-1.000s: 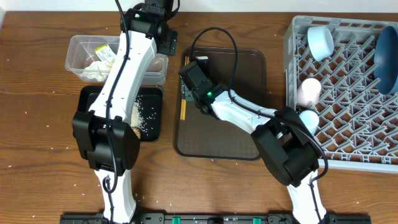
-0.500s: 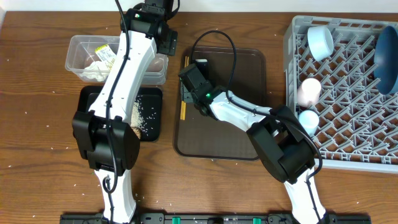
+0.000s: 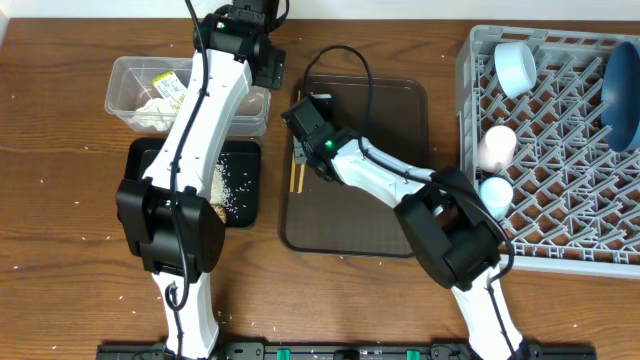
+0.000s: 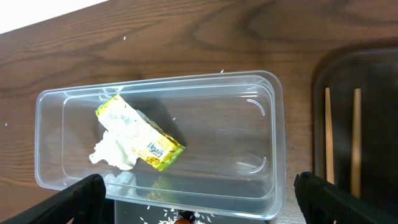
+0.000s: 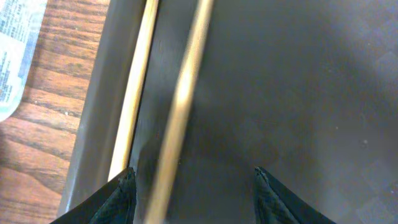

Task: Sort waste into correct bins and load items into the dishwasher rack
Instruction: 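Reach the right gripper down to the wooden chopsticks on the tray, then grasp one chopstick with the right gripper and carry it to the rack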

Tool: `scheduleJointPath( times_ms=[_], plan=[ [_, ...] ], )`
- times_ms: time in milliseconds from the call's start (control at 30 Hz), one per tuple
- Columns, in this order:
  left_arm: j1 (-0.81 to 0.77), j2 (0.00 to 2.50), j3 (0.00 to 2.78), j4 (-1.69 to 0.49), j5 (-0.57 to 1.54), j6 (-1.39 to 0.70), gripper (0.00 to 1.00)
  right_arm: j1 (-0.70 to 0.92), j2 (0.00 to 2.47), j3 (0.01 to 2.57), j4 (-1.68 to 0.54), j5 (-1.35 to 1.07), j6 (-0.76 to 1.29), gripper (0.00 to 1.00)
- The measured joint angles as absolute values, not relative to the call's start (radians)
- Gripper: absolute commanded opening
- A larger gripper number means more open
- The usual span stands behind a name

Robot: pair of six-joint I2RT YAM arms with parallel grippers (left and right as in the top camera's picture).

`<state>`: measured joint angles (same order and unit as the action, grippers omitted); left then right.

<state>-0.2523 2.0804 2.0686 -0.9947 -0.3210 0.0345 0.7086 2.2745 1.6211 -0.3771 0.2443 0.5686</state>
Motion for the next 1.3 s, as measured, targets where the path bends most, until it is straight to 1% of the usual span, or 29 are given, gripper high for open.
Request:
scheduleJointPath(
  times_ms=[200,267,300,333,400,500,600,733,800,1033,1300],
  plan=[
    [-0.252,2.080,2.069,-0.995,-0.321,0.035,0.98,0.725,2.349,1.764,-0.492,0.284,0.537,0.63],
    [-0.252,2.080,2.069,-0.995,-0.321,0.035,0.98,0.727,2.364,1.797,-0.518,0.287,0.537,0.63],
    [-0.252,2.080,2.069,-0.995,-0.321,0.035,0.98,0.728,2.367,1.804,-0.525,0.286,0.537,0.59],
    [-0.252,2.080,2.069,-0.995,-0.321,0.035,0.98,0.728,2.369,1.808,-0.532,0.283,0.537,0.53],
    [-0.252,2.080,2.069,-0.995,-0.321,0.035,0.98,0.728,2.370,1.818,-0.550,0.264,0.530,0.36],
    [-0.252,2.080,2.069,-0.995,-0.321,0.035,0.98,0.728,2.370,1.826,-0.566,0.234,0.526,0.23],
    [-0.252,2.080,2.069,-0.995,-0.321,0.035,0.98,0.722,2.370,1.832,-0.583,0.206,0.519,0.14],
    [-0.252,2.080,2.069,-0.995,-0.321,0.035,0.98,0.704,2.370,1.842,-0.603,0.160,0.517,0.07],
    [-0.252,2.080,2.069,-0.995,-0.321,0.035,0.98,0.693,2.370,1.845,-0.608,0.142,0.516,0.01],
    [-0.252,2.080,2.069,-0.995,-0.321,0.035,0.98,0.667,2.370,1.851,-0.623,0.086,0.506,0.01],
    [-0.252,2.080,2.069,-0.995,-0.321,0.035,0.98,0.631,2.349,1.850,-0.674,0.035,0.402,0.01]
  ],
)
